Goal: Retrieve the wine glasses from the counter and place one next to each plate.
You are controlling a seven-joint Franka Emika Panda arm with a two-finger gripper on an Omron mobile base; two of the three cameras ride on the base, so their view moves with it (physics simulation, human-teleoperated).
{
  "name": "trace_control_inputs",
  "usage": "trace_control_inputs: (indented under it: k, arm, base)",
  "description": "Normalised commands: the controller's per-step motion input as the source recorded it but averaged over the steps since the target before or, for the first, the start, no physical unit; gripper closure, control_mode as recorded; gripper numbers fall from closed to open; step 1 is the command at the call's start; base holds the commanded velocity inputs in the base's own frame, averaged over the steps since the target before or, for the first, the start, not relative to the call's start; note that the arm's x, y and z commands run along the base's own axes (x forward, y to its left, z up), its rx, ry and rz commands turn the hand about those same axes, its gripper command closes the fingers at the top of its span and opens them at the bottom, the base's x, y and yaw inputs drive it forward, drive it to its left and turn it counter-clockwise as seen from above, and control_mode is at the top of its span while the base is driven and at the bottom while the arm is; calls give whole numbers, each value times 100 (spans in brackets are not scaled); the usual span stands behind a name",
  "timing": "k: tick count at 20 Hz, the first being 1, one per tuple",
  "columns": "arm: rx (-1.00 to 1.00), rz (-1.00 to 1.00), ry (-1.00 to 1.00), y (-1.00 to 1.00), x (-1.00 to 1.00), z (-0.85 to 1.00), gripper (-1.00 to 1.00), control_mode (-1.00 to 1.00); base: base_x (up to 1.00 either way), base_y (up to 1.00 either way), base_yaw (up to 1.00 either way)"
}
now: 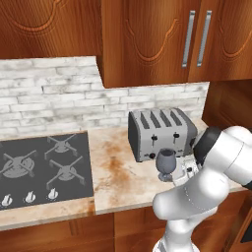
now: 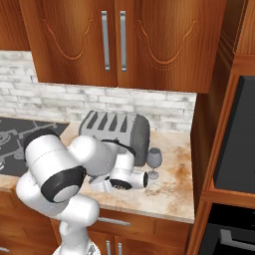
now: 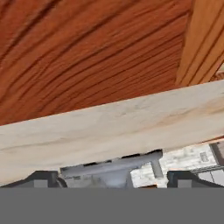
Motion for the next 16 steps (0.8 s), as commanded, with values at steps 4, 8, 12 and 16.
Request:
trace_control_inputs:
  k: [4,8,12,16]
  arm:
    - [7,-12,-2,30,16,0,100,-100]
    - [0,-4,0,2,5,0,100,-100]
    - [0,-4,-6,2,0,40,100,-100]
    - [0,-12,-8,12,0,100,100,-100]
  base:
    - [0,0,0]
    - [0,0,0]
    - [0,0,0]
    - [0,0,0]
